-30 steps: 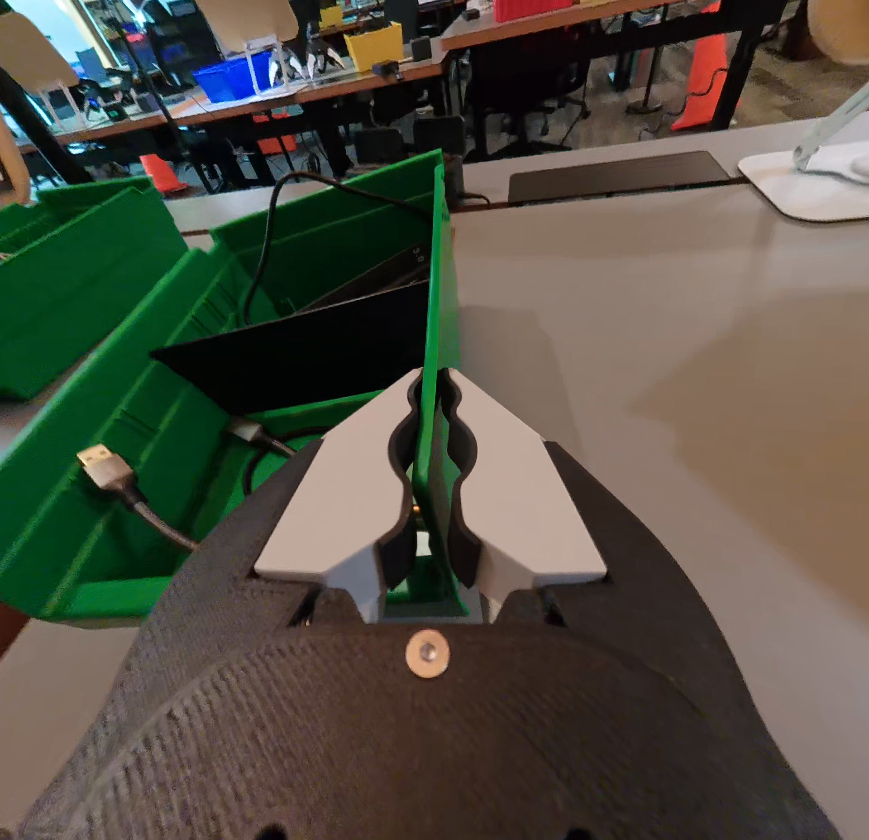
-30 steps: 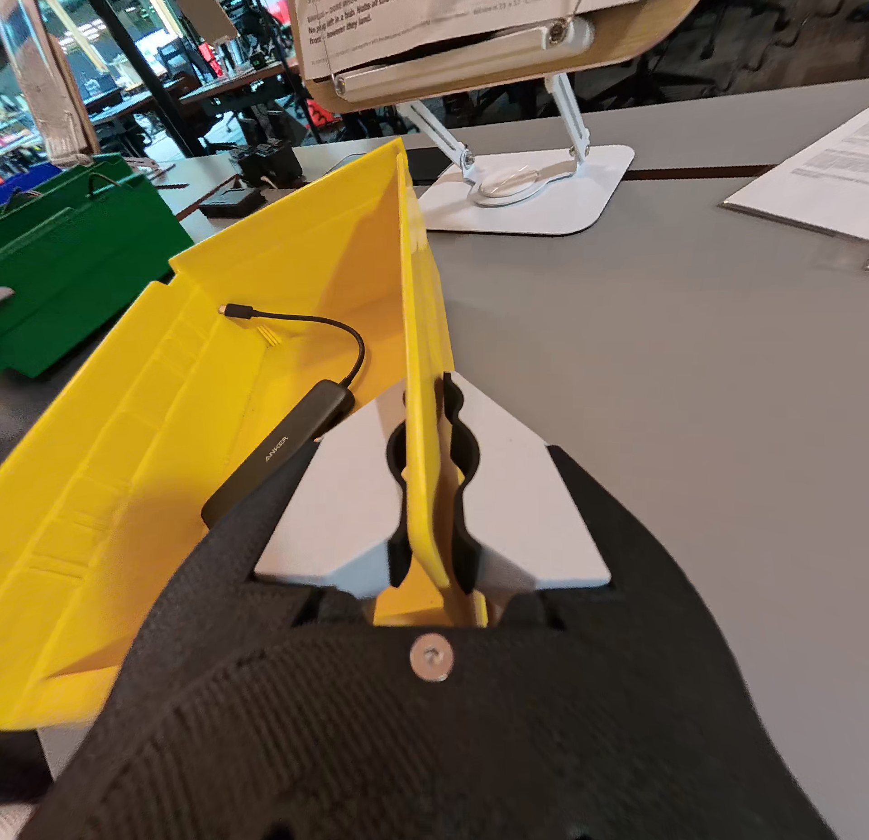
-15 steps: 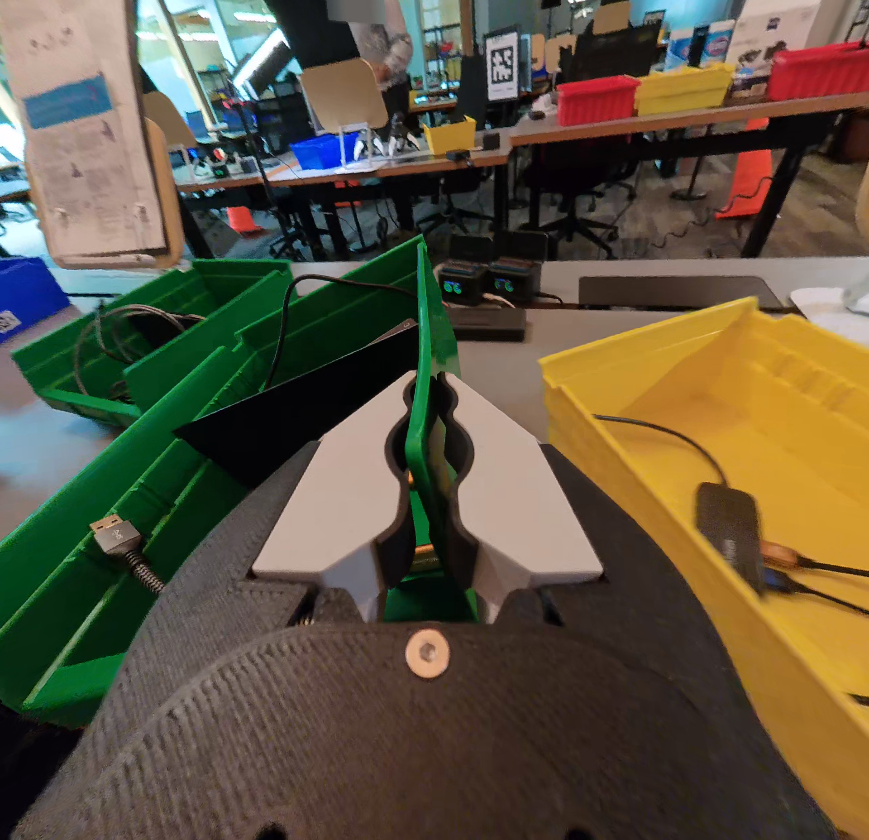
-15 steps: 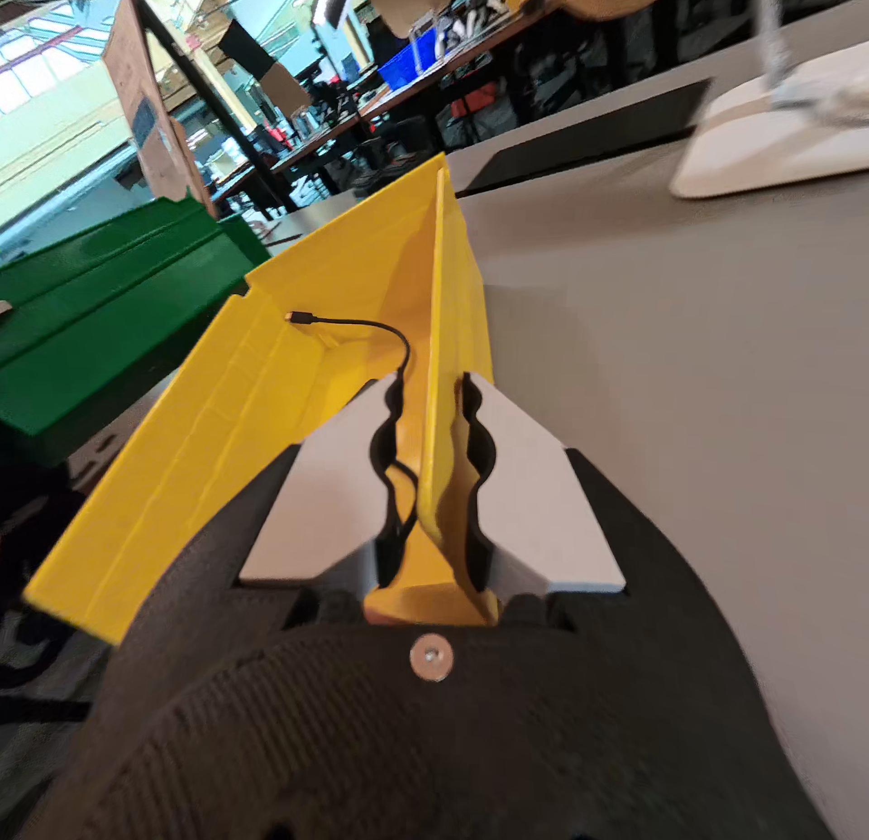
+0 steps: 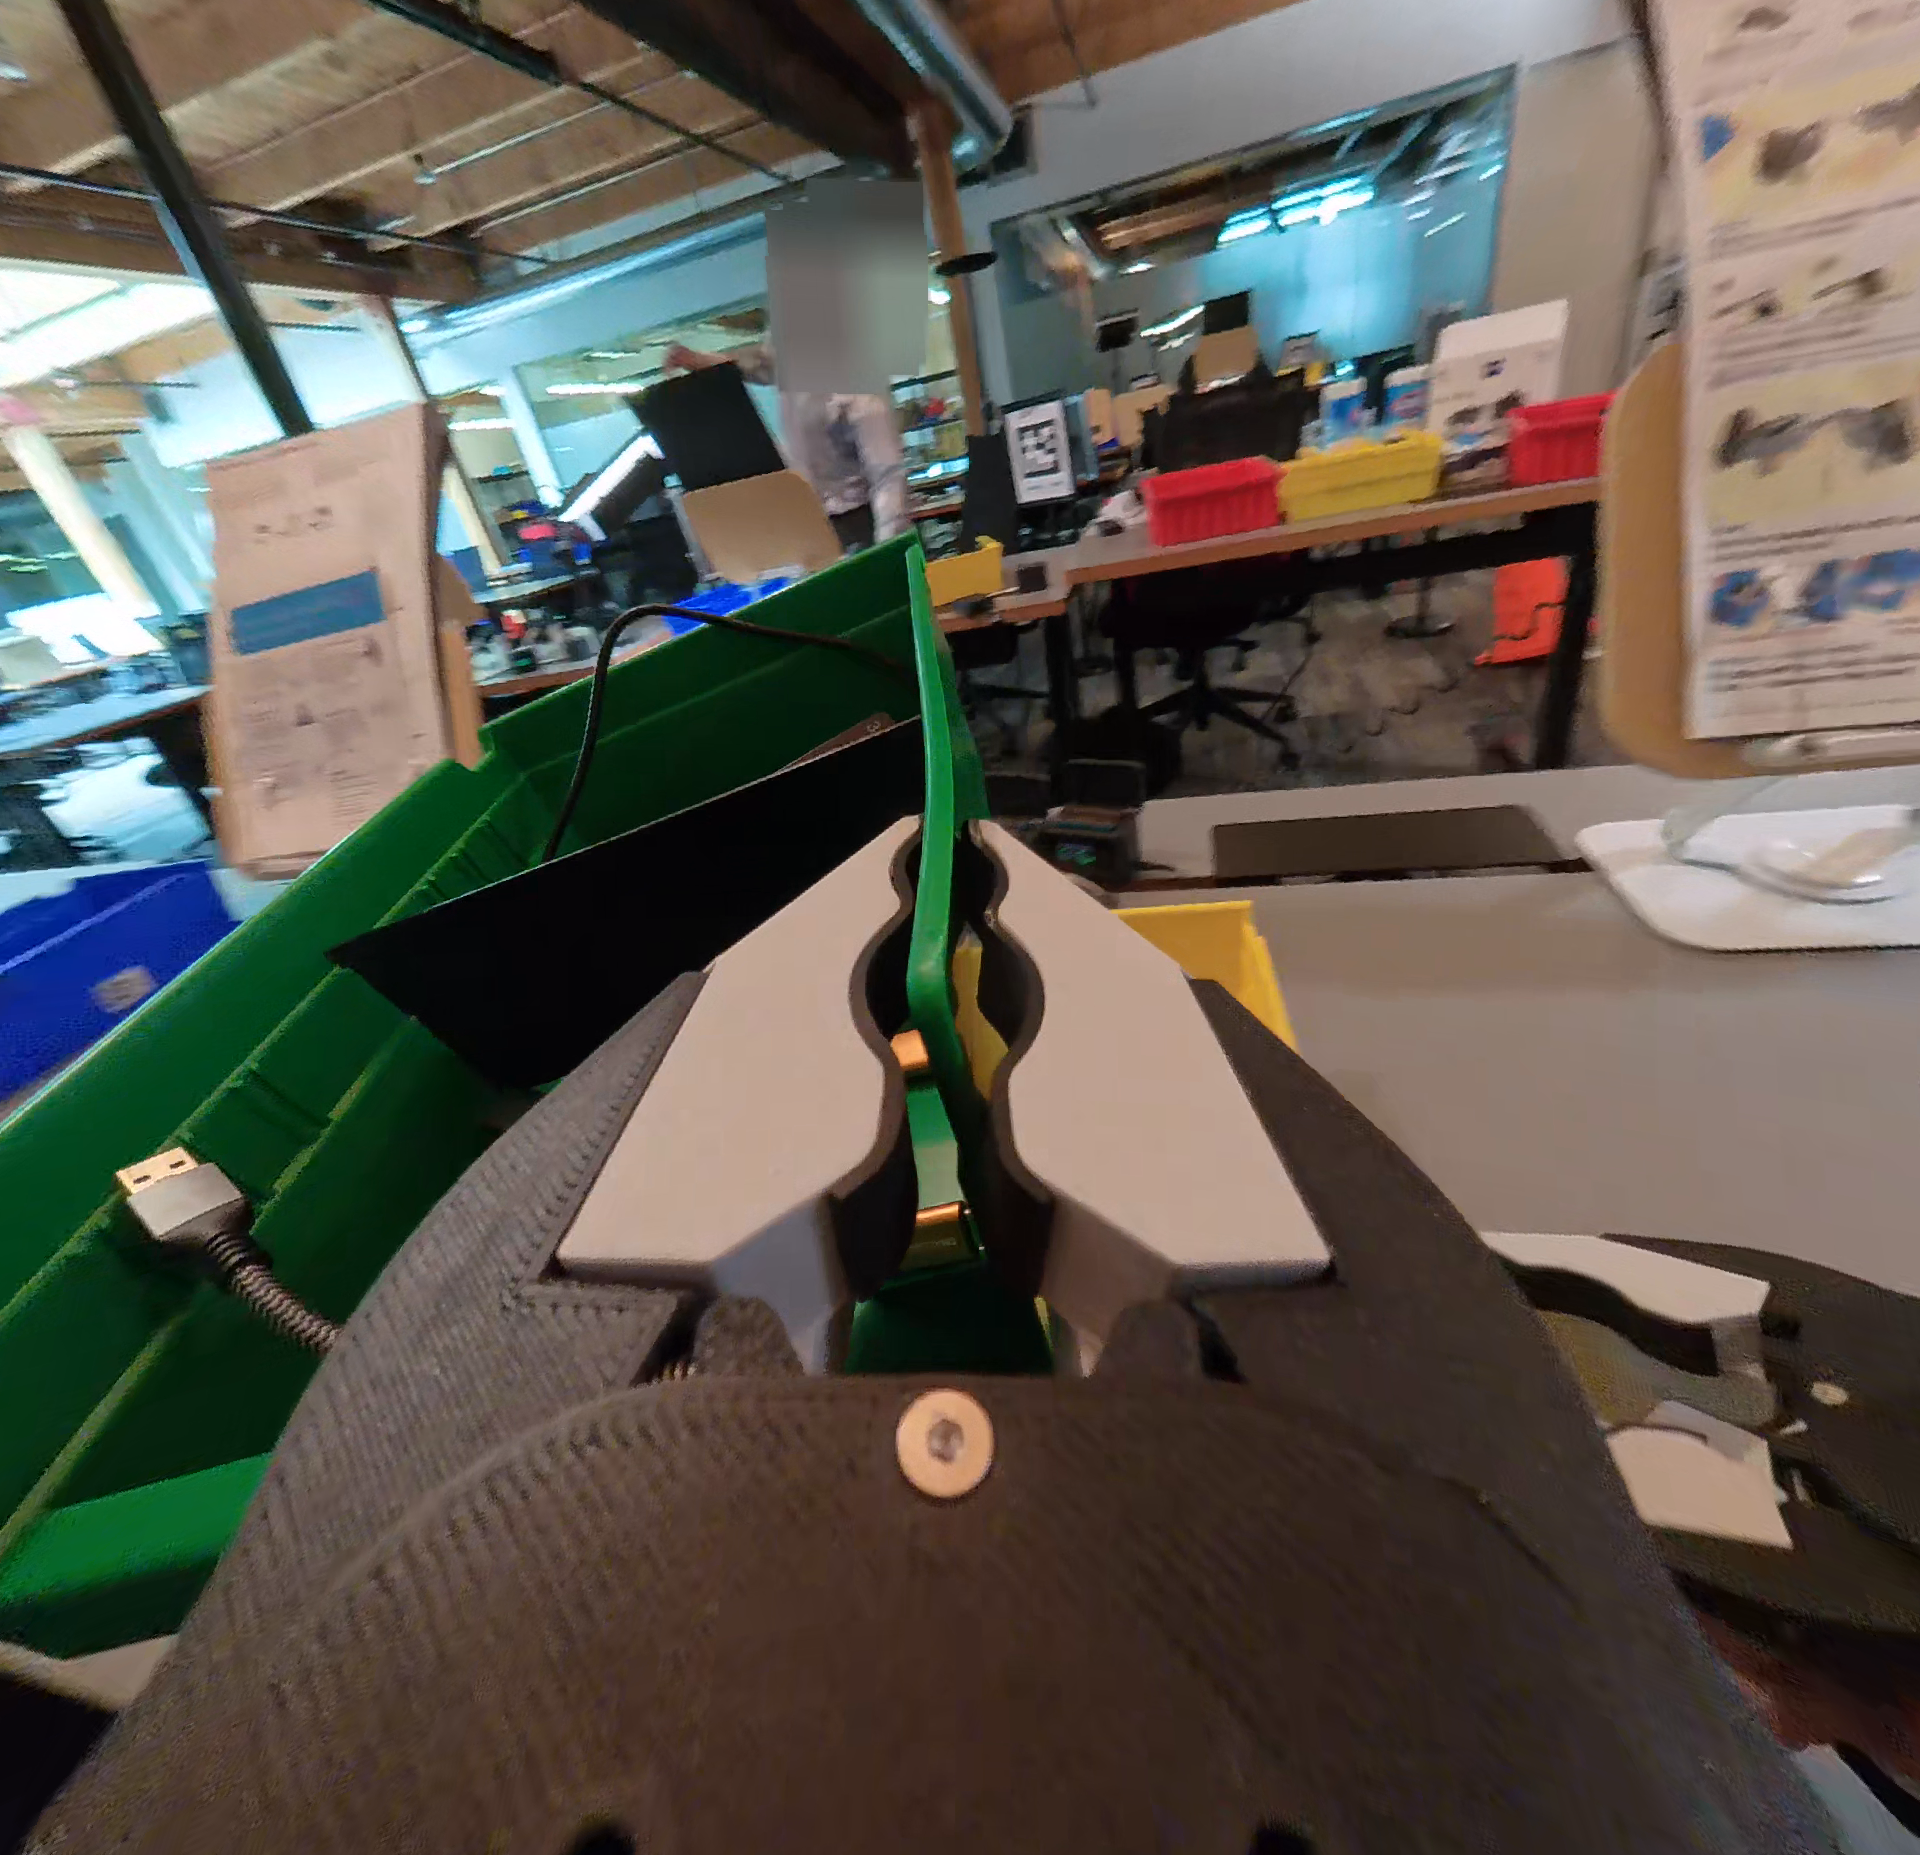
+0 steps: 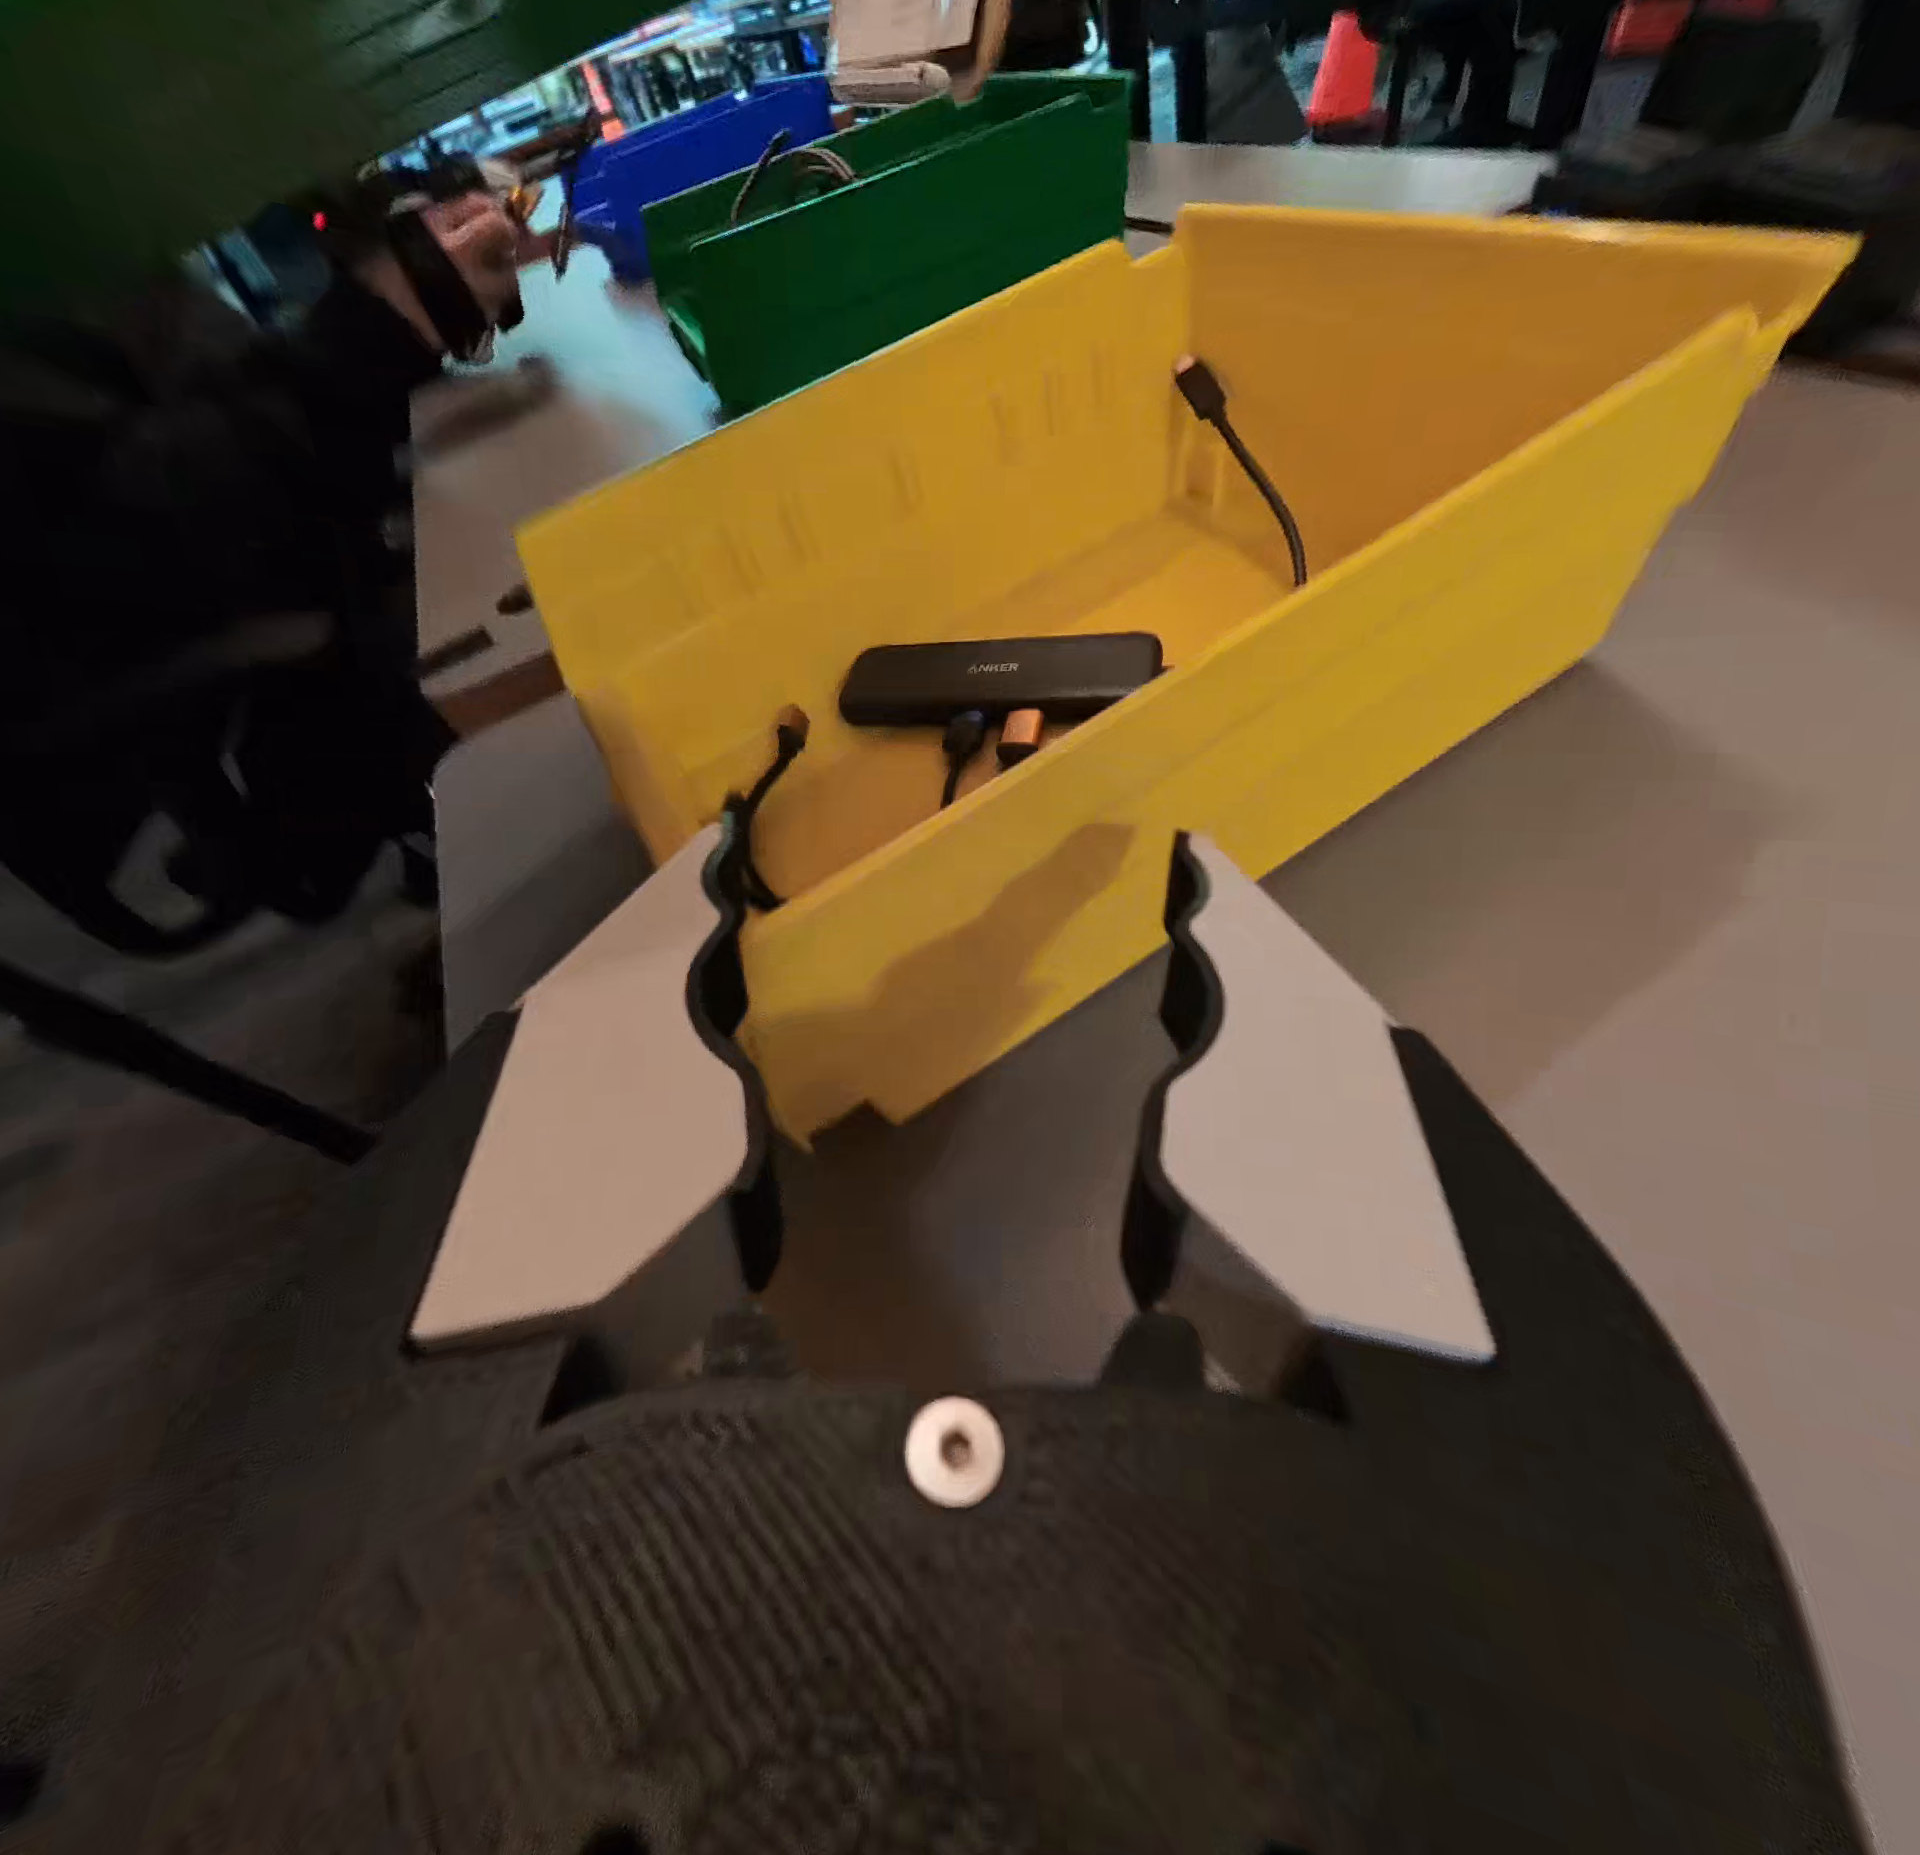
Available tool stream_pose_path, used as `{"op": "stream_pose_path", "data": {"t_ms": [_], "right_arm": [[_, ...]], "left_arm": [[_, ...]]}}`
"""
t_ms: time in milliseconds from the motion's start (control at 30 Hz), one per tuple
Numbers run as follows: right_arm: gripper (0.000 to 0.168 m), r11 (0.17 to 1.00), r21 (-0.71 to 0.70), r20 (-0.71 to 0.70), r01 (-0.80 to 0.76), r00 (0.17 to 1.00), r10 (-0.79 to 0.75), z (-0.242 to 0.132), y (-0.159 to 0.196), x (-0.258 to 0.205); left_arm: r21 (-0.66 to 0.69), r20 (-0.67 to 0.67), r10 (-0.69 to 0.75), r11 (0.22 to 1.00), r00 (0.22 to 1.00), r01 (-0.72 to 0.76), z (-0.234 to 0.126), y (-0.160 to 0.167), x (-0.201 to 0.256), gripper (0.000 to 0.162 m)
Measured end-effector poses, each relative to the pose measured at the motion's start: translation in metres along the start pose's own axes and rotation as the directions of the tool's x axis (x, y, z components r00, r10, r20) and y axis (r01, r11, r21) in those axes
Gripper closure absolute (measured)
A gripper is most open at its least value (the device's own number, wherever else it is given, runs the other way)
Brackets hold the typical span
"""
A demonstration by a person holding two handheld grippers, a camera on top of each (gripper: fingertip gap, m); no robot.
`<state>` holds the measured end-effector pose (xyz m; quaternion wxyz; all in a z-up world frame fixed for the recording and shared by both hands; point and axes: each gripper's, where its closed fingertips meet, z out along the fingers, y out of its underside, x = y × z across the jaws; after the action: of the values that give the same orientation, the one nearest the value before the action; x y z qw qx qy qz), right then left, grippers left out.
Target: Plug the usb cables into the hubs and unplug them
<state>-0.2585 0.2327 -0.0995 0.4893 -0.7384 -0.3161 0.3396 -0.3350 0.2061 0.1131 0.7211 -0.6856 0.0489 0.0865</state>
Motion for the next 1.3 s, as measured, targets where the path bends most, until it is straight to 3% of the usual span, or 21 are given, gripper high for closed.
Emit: {"op": "stream_pose_path", "data": {"t_ms": [133,267,367,400,500,567,667,733,800,1100,1300], "right_arm": [[0.089,0.983,0.09,-0.001,0.163,0.987,-0.164,-0.06,-0.003,0.009],[0.097,0.944,0.102,-0.163,0.313,0.942,-0.294,-0.155,0.009,0.063],[0.129,0.884,0.173,-0.293,0.435,0.879,-0.375,-0.258,0.011,0.093],[0.132,0.861,0.195,-0.349,0.47,0.853,-0.387,-0.294,0.011,0.102],[0.139,0.884,0.159,-0.533,0.439,0.792,-0.297,-0.391,0.03,0.148],[0.148,0.944,0.172,-0.629,0.282,0.769,-0.116,-0.442,0.045,0.182],[0.144,0.917,0.385,-0.551,0.103,0.823,0.139,-0.489,0.032,0.192],[0.14,0.885,0.454,-0.518,0.105,0.839,0.167,-0.505,0.023,0.191],[0.14,0.905,0.402,-0.574,0.138,0.808,0.132,-0.51,0.03,0.198],[0.116,0.959,0.281,-0.543,0.04,0.831,0.124,-0.469,0.064,0.188],[0.108,0.98,0.195,-0.617,0.043,0.782,0.088,-0.48,0.088,0.181]], "left_arm": [[0.036,-0.162,-0.063,0.997,0.985,0.069,0.001,-0.019,0.039,0.162],[0.115,-0.375,0.004,0.992,0.927,0.042,-0.008,-0.048,0.107,0.162],[0.171,-0.536,0.011,0.981,0.844,0.096,-0.031,-0.079,0.16,0.162],[0.181,-0.59,0.004,0.975,0.807,0.127,-0.039,-0.088,0.176,0.161],[0.171,-0.722,-0.031,0.96,0.691,0.221,-0.059,-0.106,0.23,0.162],[0.155,-0.77,-0.031,0.96,0.638,0.234,-0.066,-0.107,0.273,0.162],[0.182,-0.808,0.075,0.975,0.584,0.126,-0.075,-0.088,0.346,0.161],[0.202,-0.822,0.144,0.978,0.552,0.046,-0.08,-0.067,0.389,0.16],[0.204,-0.836,0.175,0.979,0.52,-0.003,-0.085,-0.044,0.425,0.16],[0.224,-0.877,0.268,0.962,0.399,-0.154,-0.095,0.057,0.515,0.16],[0.198,-0.892,0.235,0.971,0.385,-0.133,-0.096,0.074,0.545,0.16]]}}
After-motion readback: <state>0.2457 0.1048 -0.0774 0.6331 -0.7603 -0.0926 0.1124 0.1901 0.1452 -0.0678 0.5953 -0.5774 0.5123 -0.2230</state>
